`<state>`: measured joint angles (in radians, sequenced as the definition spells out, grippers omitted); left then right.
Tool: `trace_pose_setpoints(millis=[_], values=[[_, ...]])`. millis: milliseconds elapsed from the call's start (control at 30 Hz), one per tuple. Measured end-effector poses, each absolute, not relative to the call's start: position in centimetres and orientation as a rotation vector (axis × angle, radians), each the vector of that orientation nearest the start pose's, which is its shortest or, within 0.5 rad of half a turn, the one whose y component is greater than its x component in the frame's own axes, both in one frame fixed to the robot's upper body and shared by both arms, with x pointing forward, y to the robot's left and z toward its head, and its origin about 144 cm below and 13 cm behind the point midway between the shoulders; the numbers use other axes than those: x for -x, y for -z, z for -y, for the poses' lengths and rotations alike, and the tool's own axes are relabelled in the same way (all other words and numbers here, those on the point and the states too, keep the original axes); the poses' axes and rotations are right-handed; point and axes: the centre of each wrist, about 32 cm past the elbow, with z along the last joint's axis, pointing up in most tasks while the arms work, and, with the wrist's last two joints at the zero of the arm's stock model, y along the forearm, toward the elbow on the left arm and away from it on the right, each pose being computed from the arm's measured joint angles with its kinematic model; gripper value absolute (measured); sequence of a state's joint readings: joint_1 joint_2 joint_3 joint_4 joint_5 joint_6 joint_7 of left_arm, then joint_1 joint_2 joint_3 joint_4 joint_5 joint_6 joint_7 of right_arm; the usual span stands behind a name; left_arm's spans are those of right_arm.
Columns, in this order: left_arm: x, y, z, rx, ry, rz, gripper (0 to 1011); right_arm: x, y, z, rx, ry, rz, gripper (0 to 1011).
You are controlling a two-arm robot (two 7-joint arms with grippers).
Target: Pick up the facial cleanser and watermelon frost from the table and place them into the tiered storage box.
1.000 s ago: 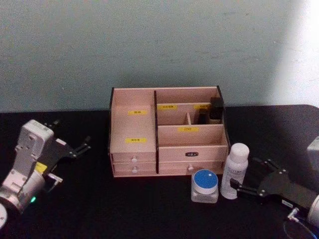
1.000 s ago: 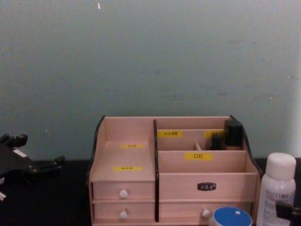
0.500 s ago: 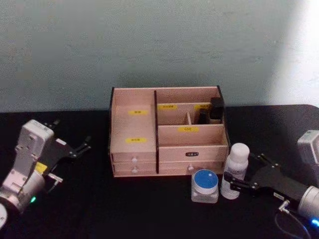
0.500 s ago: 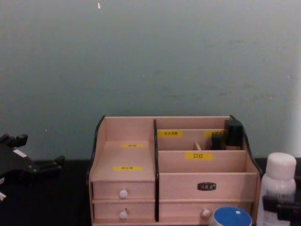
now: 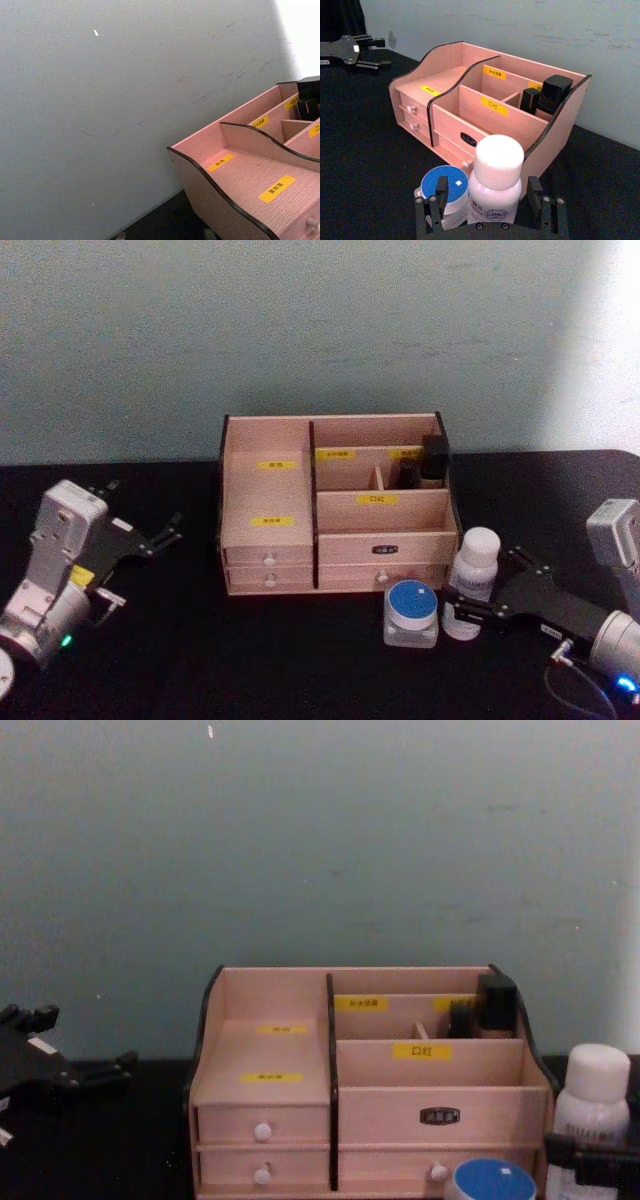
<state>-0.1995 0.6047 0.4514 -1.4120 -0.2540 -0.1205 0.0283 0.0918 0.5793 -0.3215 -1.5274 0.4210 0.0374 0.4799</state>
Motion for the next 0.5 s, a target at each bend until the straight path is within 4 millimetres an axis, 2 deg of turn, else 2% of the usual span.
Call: trace_pose_setpoints(millis=[200, 433, 500], values=[[-48.86, -113.98, -30.97, -0.304, -1.248, 0.285, 1001, -46.97, -115.22, 31.24, 0.231, 0.837, -0.026, 992], [-48.86, -113.98, -30.97, -0.304, -1.248, 0.285, 1001, -46.96, -115.24, 31.27, 0.230, 0.838, -0.027, 860], [-48.86, -113.98, -30.97, -0.304, -1.248, 0.285, 1001, -46.96, -115.24, 31.28, 0.230, 0.838, -0.026, 762]])
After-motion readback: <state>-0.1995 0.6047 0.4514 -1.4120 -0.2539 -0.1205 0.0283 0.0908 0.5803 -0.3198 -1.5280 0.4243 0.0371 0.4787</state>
